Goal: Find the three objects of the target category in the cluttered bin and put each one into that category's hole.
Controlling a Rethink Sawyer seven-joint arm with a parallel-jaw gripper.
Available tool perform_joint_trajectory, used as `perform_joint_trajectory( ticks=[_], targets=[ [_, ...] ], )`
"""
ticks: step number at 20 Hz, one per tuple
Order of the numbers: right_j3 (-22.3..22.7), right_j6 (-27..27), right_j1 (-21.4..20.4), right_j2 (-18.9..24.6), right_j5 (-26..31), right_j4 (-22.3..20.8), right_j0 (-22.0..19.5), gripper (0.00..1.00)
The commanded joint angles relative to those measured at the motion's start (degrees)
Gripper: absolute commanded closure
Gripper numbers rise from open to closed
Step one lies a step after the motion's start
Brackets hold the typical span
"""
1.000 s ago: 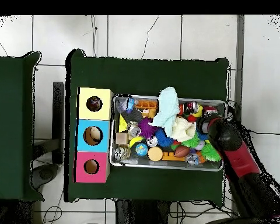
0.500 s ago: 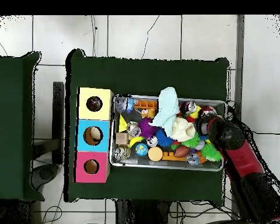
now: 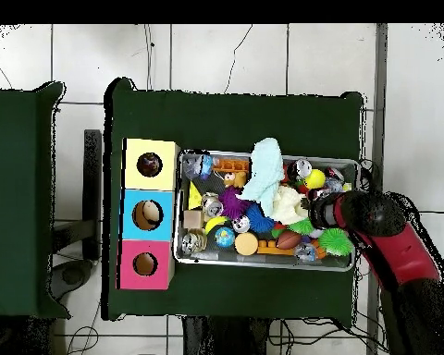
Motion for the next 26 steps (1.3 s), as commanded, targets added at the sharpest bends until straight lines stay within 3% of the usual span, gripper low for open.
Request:
perform_joint_trajectory(
  ticks=[1, 9, 16, 20, 23, 26],
  targets=[
    [-6.6, 1.5, 1.5, -1.1, 4.1, -3.6, -0.3, 1.00],
    [-12.2, 0.1, 3.3, -2.1, 5.9, -5.9, -1.5, 1.00],
    [-20.0, 2.0, 2.1, -9.7, 10.6, -11.4, 0.2, 1.00],
    [-21.5, 6.2, 4.9, -11.5, 5.8, -11.3, 1.3, 1.00],
    [-22.9, 12.3, 8.5, -14.7, -0.4, -11.2, 3.9, 1.00],
    [-23.9, 13.9, 10.2, -16.8, -2.1, -10.5, 4.9, 1.00]
  ],
)
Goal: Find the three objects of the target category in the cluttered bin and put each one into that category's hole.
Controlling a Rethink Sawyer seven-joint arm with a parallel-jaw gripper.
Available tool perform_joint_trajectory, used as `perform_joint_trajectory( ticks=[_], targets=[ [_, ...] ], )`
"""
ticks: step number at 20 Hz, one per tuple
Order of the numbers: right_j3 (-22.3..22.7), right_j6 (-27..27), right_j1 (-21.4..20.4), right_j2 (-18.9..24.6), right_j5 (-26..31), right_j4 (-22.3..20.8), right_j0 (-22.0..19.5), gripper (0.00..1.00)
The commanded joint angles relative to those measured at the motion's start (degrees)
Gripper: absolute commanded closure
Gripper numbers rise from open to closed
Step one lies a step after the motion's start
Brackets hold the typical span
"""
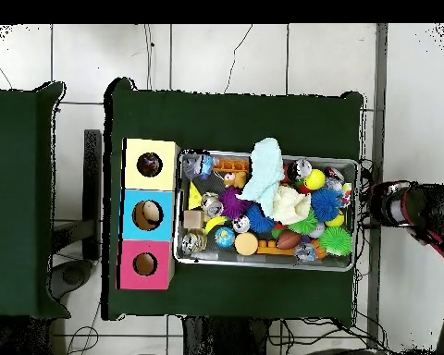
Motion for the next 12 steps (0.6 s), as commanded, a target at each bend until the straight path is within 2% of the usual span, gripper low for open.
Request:
perform_joint_trajectory(
  ticks=[1, 4, 9, 12],
  targets=[
    [-4.0, 13.5, 7.5, -3.2, -4.3, -1.1, 3.0, 1.00],
    [-4.2, 12.5, 8.7, -2.9, -4.2, 0.3, 2.4, 1.00],
    [-2.5, 11.9, 11.2, -0.6, -8.0, 2.9, 0.6, 1.00],
    [-1.8, 12.4, 12.1, -0.6, -9.9, 3.8, 0.7, 1.00]
  ],
)
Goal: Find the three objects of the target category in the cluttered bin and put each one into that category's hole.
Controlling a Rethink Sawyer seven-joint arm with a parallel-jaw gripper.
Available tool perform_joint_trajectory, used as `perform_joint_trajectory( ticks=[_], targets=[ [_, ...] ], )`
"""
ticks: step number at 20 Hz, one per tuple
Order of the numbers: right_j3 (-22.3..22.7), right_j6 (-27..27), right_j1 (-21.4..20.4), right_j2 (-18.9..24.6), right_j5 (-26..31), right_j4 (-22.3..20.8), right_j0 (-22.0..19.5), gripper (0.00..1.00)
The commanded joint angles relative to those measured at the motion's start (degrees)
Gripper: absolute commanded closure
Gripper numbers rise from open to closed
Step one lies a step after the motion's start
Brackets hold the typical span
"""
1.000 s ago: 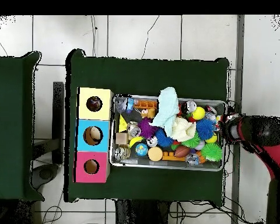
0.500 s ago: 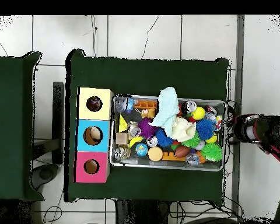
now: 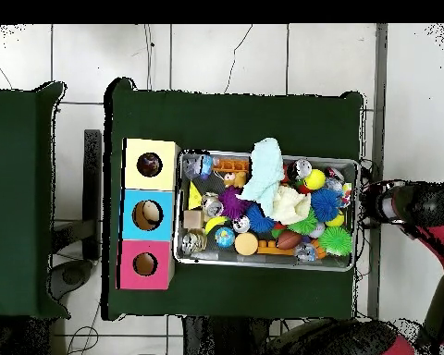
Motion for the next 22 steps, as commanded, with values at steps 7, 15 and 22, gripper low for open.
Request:
perform_joint_trajectory(
  ticks=[7, 15, 22],
  targets=[
    [1.0, 12.4, 10.0, 2.7, -12.4, 4.6, -1.7, 1.00],
    [0.0, 10.3, 12.5, 2.8, -15.1, 6.2, -3.0, 1.00],
    [-2.1, 8.2, 15.1, 4.3, -16.6, 6.7, -4.6, 1.00]
  ],
)
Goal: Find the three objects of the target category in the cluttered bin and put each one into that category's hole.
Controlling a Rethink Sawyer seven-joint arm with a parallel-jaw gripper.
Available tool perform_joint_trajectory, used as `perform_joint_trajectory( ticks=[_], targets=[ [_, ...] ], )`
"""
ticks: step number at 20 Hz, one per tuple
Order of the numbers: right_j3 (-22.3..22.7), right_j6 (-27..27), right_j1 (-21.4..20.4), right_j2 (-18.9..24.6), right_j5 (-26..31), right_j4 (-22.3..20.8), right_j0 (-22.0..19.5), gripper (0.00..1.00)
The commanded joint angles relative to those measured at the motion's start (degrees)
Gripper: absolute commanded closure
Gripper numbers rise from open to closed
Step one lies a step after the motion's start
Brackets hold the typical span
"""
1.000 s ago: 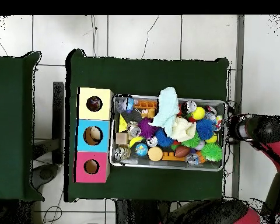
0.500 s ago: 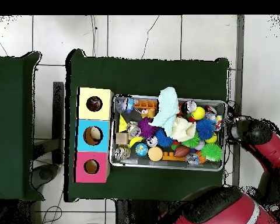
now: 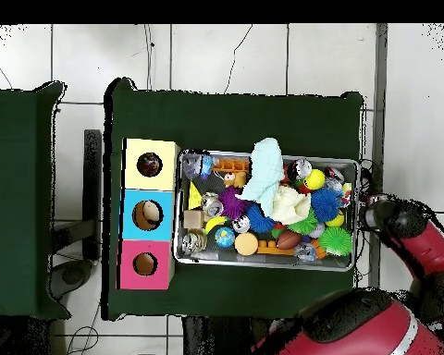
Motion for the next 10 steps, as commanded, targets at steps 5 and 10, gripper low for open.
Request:
perform_joint_trajectory(
  ticks=[5, 10],
  targets=[
    [-4.0, 6.8, 5.0, 4.8, -2.8, 2.5, -2.1, 1.00],
    [-7.4, 3.5, 6.6, 5.9, -1.5, 1.6, -4.2, 1.00]
  ],
)
